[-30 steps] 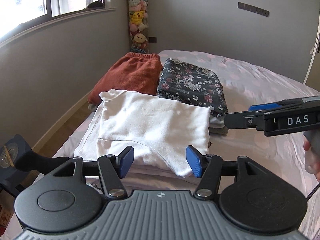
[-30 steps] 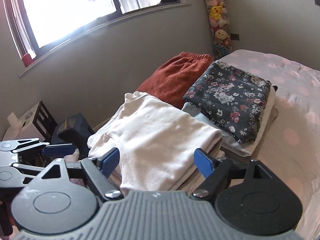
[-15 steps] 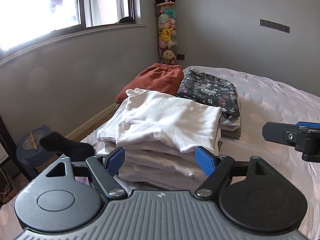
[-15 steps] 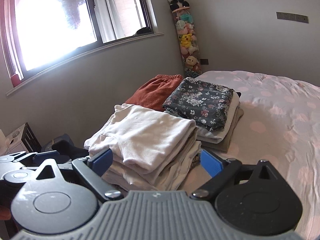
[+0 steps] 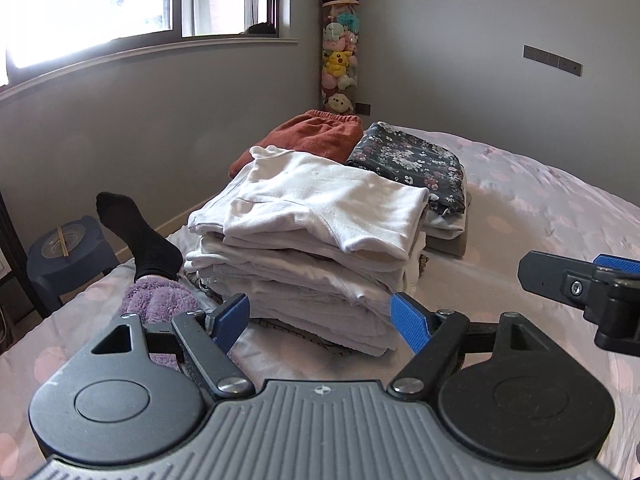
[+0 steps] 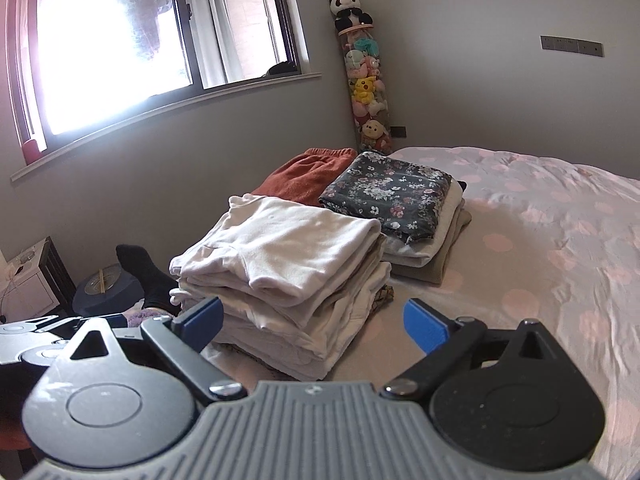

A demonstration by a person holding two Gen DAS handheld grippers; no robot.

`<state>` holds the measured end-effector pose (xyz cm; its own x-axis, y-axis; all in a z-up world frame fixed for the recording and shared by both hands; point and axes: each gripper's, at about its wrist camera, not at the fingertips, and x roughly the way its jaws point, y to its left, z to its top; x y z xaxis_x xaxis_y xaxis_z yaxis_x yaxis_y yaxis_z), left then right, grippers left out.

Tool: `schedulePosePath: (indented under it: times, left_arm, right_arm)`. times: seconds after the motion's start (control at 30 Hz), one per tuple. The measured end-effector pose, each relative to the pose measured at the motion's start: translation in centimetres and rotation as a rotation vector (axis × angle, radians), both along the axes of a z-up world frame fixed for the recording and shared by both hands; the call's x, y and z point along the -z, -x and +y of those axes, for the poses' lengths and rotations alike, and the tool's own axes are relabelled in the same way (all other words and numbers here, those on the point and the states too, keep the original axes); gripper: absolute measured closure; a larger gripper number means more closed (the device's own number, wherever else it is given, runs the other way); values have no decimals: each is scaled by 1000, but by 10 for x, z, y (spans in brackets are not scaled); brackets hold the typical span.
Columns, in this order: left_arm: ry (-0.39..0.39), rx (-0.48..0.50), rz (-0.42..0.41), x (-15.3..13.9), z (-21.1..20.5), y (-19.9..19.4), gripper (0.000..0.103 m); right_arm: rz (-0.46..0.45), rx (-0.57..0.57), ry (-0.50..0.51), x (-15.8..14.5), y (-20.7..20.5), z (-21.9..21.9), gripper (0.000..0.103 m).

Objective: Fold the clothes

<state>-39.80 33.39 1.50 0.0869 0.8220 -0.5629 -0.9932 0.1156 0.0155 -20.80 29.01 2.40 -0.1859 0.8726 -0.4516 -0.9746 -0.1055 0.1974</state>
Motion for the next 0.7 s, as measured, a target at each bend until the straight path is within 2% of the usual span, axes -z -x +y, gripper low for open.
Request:
schedulePosePath:
  times: [0.23,0.7]
  left_arm:
    - [-15,-24,-5,-2,-3,-2,26]
    - [13,-36,-23,3,-1,-1,26]
  right_arm:
    - [0,7,-1,1,-4,-6,5]
    - [-24,-28,7,7,9,-7,4]
